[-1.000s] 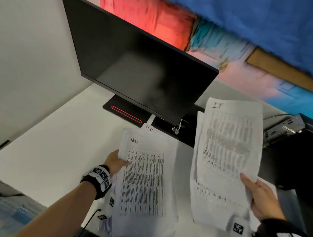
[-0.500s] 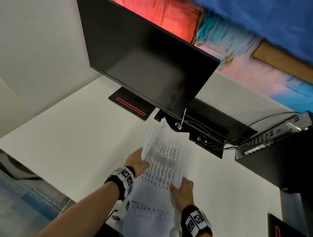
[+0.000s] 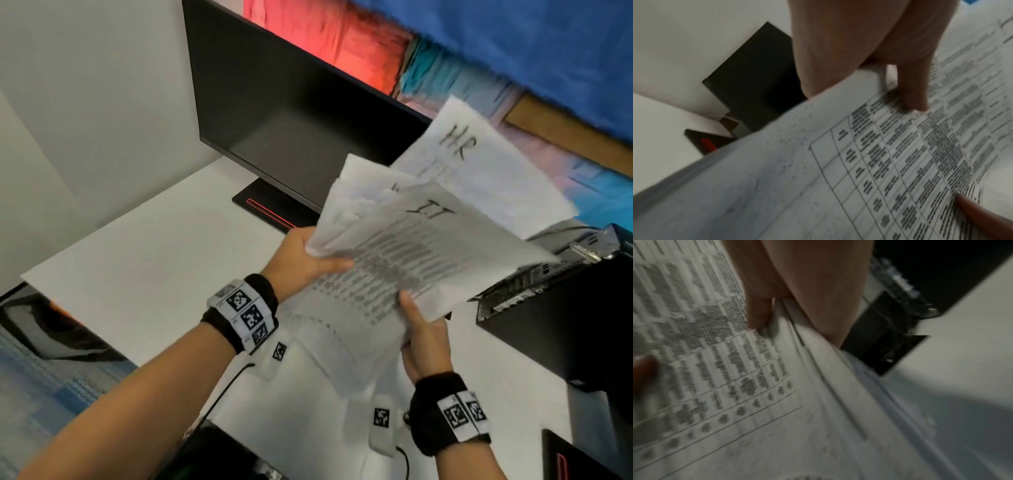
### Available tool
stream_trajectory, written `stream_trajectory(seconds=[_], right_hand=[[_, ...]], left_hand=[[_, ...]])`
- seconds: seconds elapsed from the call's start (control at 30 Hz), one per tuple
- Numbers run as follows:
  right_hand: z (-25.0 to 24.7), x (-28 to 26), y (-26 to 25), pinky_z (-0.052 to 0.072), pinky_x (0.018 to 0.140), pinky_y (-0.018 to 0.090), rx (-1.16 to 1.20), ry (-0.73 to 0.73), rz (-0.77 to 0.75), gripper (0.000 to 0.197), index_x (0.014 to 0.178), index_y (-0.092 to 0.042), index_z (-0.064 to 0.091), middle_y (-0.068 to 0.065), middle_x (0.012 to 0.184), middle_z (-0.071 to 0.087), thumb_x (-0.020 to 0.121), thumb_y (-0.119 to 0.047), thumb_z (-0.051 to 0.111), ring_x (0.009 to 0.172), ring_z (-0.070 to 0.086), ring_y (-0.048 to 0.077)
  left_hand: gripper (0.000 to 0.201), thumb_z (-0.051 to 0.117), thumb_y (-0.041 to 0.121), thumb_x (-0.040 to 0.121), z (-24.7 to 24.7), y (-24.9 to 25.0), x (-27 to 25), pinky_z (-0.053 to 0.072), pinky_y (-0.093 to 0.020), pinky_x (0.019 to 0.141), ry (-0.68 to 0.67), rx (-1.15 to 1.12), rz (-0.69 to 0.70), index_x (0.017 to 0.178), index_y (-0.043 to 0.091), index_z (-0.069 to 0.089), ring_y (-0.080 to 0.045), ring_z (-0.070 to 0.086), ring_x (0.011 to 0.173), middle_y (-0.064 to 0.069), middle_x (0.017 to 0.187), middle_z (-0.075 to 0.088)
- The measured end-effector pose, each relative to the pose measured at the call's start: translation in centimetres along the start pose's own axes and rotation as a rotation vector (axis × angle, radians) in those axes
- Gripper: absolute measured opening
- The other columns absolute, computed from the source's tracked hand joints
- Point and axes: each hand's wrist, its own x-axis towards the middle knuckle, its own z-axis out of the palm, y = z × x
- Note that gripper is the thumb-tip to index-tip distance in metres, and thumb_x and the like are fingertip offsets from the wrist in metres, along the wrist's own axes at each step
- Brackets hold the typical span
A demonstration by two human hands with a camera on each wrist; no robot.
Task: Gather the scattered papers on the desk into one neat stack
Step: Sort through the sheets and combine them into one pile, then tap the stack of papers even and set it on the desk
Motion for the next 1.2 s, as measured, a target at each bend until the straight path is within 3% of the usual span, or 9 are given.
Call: stream_trajectory(seconds=[0.2,0.4,0.53,0.63,0.7,0.87,1.03,1.13,1.2], right_hand=[[5.3,-0.2,-3.3,0.053,0.101,0.036,-0.041,-0.011,-0.305,0.051,0.128,-0.012,0.065,0.001,0.124,0.074,0.079,-0.016,0.078,0.12,0.068,0.02],[5.7,0.4,-0.2,0.055,0.076,0.01,-0.271,-0.095,-0.159,0.038,0.112,-0.024,0.069,-0.02,0.097,0.08,0.082,-0.002,0.078,0.091,0.073,-0.006],[5.8,1.5,1.2,0.054,0.068,0.006,-0.329,-0.058,-0.089,0.037,0.107,-0.027,0.07,-0.021,0.091,0.08,0.081,-0.002,0.079,0.086,0.073,-0.007],[5.7,2.7,1.6,0.058,0.072,0.014,-0.344,-0.008,-0.079,0.045,0.119,-0.019,0.069,-0.007,0.103,0.079,0.079,-0.002,0.081,0.094,0.074,0.003],[5.2,3.3,2.2,0.057,0.092,0.031,-0.376,0.027,-0.028,0.059,0.13,-0.016,0.061,-0.001,0.116,0.074,0.077,-0.004,0.083,0.111,0.069,0.016],[3.1,3.2,4.6,0.032,0.116,0.046,-0.362,0.149,0.268,0.125,0.157,-0.023,0.024,0.005,0.151,0.048,0.055,-0.039,0.094,0.138,0.046,0.026],[3.6,3.3,2.6,0.047,0.102,0.046,0.123,0.069,0.189,0.073,0.13,-0.018,0.06,0.01,0.128,0.07,0.066,-0.038,0.087,0.111,0.07,0.025],[4.1,3.5,-0.7,0.048,0.104,0.056,0.038,0.113,0.079,0.052,0.139,-0.006,0.059,0.018,0.127,0.071,0.091,-0.025,0.068,0.119,0.068,0.033],[3.7,3.8,-2.7,0.054,0.097,0.052,-0.039,0.133,0.001,0.057,0.139,-0.003,0.058,0.019,0.126,0.071,0.087,-0.022,0.072,0.117,0.068,0.034]], left_hand=[[0.043,0.083,-0.001,0.073,-2.5,4.0,0.4,0.062,-0.03,0.083,0.131,-0.075,0.206,0.112,0.013,0.072,-0.013,0.076,0.097,0.004,0.101,0.078],[0.053,0.085,-0.003,0.071,-4.5,2.0,1.7,0.06,-0.024,0.076,0.26,-0.158,0.146,0.117,0.008,0.061,-0.008,0.073,0.087,-0.004,0.101,0.073],[0.043,0.082,-0.003,0.075,-4.9,1.4,3.0,0.06,-0.022,0.073,0.212,-0.094,0.101,0.116,-0.002,0.066,-0.006,0.075,0.082,-0.004,0.095,0.076],[0.032,0.081,0.001,0.078,-5.5,0.9,4.0,0.062,-0.031,0.079,0.209,-0.07,0.084,0.108,-0.006,0.071,-0.021,0.078,0.089,-0.016,0.101,0.079],[0.03,0.079,0.003,0.081,-5.7,1.0,4.3,0.062,-0.035,0.081,0.224,-0.074,0.072,0.109,-0.005,0.072,-0.027,0.078,0.094,-0.017,0.103,0.079],[0.033,0.072,0.001,0.086,-7.9,2.7,5.1,0.063,-0.041,0.082,0.299,-0.393,0.049,0.118,-0.008,0.068,-0.029,0.077,0.096,-0.021,0.109,0.076],[0.053,0.067,0.014,0.088,-9.9,0.8,5.9,0.054,-0.052,0.099,0.077,-0.738,-0.165,0.138,-0.002,0.056,-0.038,0.063,0.124,-0.025,0.134,0.064],[0.054,0.073,0.016,0.084,-11.9,-1.3,6.2,0.055,-0.049,0.1,0.087,-0.694,-0.13,0.133,-0.001,0.06,-0.037,0.065,0.12,-0.025,0.134,0.064],[0.064,0.086,0.024,0.069,-14.3,-2.1,6.5,0.051,-0.046,0.103,0.13,-0.64,-0.124,0.123,-0.003,0.063,-0.033,0.068,0.11,-0.026,0.127,0.065]])
